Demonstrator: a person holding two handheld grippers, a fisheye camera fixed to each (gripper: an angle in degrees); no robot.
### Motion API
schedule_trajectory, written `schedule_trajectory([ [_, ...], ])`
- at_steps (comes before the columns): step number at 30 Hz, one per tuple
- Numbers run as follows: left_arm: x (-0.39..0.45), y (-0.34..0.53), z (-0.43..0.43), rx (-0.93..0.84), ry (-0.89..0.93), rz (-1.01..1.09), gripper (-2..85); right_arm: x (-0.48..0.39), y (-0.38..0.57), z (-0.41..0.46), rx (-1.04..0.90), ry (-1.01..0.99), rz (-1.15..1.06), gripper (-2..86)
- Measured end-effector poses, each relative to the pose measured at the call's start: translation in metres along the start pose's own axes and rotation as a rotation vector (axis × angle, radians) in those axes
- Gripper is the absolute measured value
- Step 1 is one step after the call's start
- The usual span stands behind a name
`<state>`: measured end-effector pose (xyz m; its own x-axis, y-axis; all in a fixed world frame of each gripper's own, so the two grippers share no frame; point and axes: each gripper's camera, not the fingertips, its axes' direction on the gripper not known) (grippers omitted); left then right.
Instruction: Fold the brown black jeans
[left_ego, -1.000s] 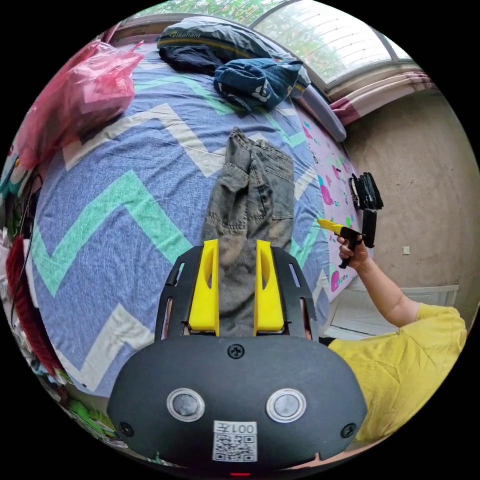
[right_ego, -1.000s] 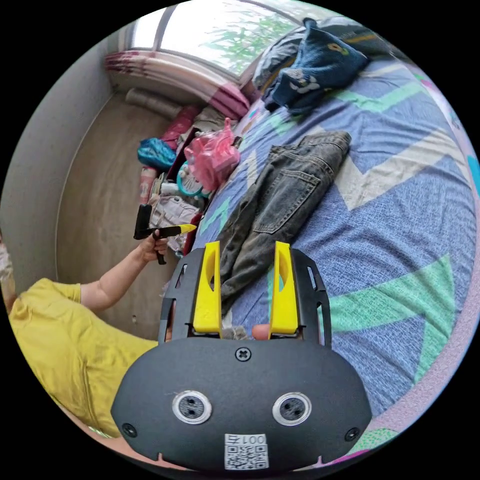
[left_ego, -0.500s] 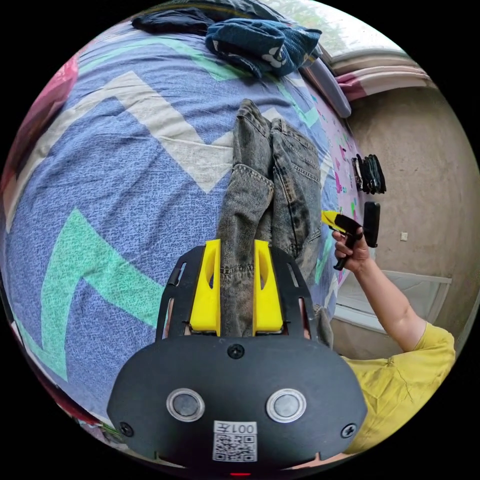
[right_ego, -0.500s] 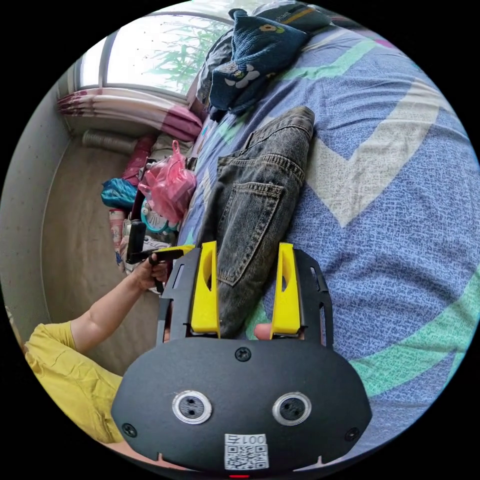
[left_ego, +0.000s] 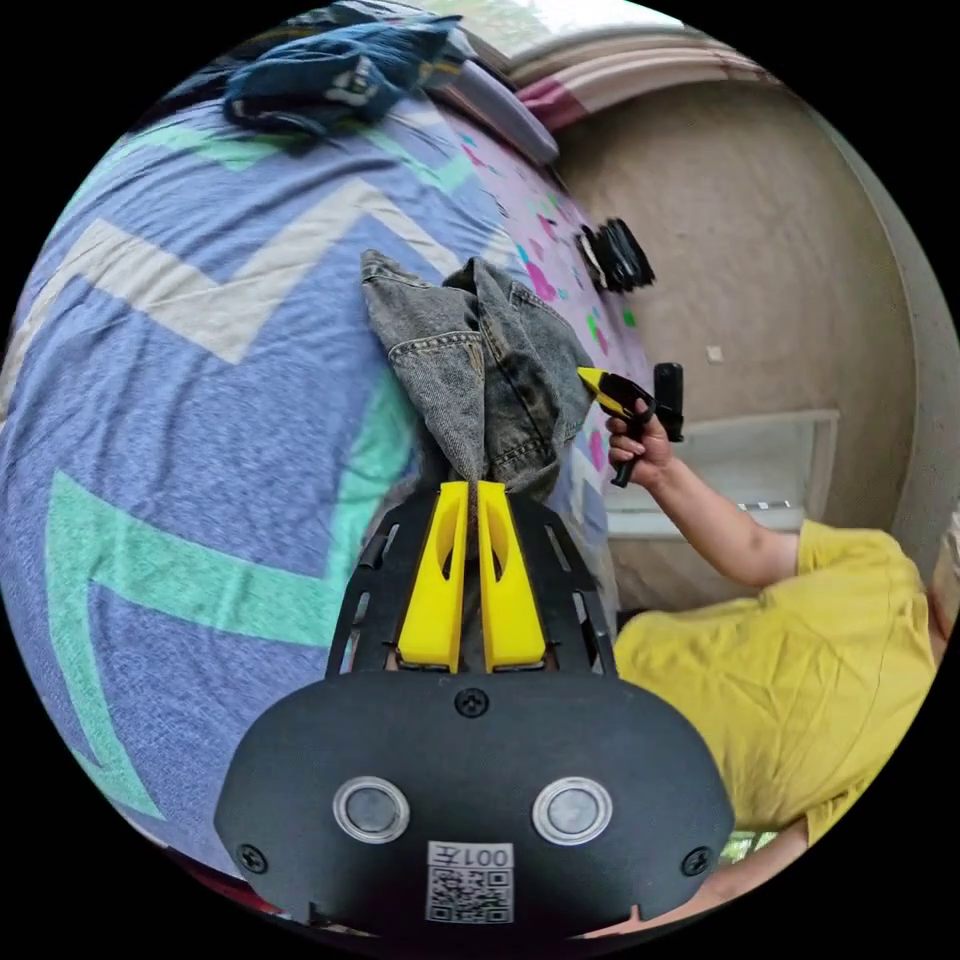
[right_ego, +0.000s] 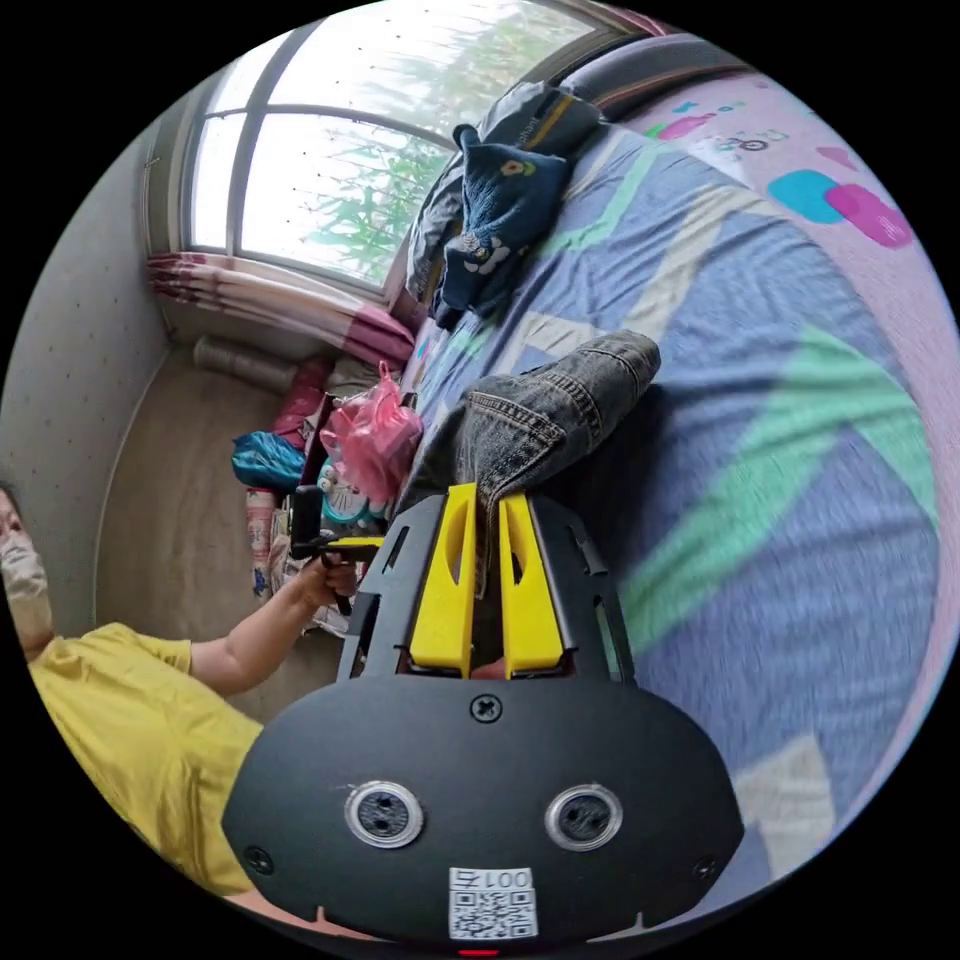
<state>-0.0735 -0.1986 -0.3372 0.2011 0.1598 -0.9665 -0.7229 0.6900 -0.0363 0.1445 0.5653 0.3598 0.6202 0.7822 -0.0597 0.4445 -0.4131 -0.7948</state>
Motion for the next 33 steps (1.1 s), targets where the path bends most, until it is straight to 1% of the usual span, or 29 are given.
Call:
schedule_trajectory([
  [1, 0.005, 0.005, 0.004, -0.030, 0.021, 0.020, -1.2, 0.003, 0.032, -0.025, -0.014, 0.020, 0.025, 2.1],
  [3, 0.020, 0.028, 0.029, -0.157, 0.093, 0.077, -1.2, 0.014, 0.085, -0.054, -0.058, 0.060, 0.096, 2.2],
  [6, 0.020, 0.054, 0.065, -0.305, 0.178, 0.095, -0.9, 0.029, 0.159, -0.085, -0.128, 0.123, 0.179, 3.4],
  [8, 0.014, 0.059, 0.066, -0.281, 0.201, 0.075, 0.4, 0.030, 0.185, -0.107, -0.078, 0.160, 0.204, 5.1],
  [9, 0.009, 0.056, 0.059, -0.251, 0.213, 0.062, 1.2, 0.030, 0.193, -0.124, -0.009, 0.136, 0.203, 6.4],
  [10, 0.006, 0.053, 0.054, -0.231, 0.213, 0.059, 1.5, 0.032, 0.196, -0.139, 0.050, 0.123, 0.215, 7.4],
  [12, -0.003, 0.033, 0.034, -0.148, 0.161, 0.060, 2.3, 0.037, 0.191, -0.153, 0.095, 0.118, 0.220, 8.6],
  [15, -0.021, -0.006, 0.026, -0.100, 0.124, 0.049, 2.7, 0.047, 0.172, -0.163, 0.132, 0.110, 0.209, 10.0],
  [22, -0.062, -0.083, 0.097, -0.197, 0.105, -0.046, 2.9, 0.083, 0.126, -0.154, 0.123, 0.099, 0.294, 11.9],
  [27, -0.072, -0.108, 0.147, -0.241, 0.123, -0.059, 3.4, 0.069, 0.118, -0.164, 0.164, 0.066, 0.234, 11.9],
  [30, -0.077, -0.115, 0.168, -0.270, 0.078, -0.060, 3.5, 0.057, 0.126, -0.170, 0.161, 0.059, 0.196, 11.9],
  [33, -0.085, -0.119, 0.168, -0.227, 0.088, -0.075, 3.4, 0.053, 0.139, -0.179, 0.168, 0.046, 0.189, 11.8],
])
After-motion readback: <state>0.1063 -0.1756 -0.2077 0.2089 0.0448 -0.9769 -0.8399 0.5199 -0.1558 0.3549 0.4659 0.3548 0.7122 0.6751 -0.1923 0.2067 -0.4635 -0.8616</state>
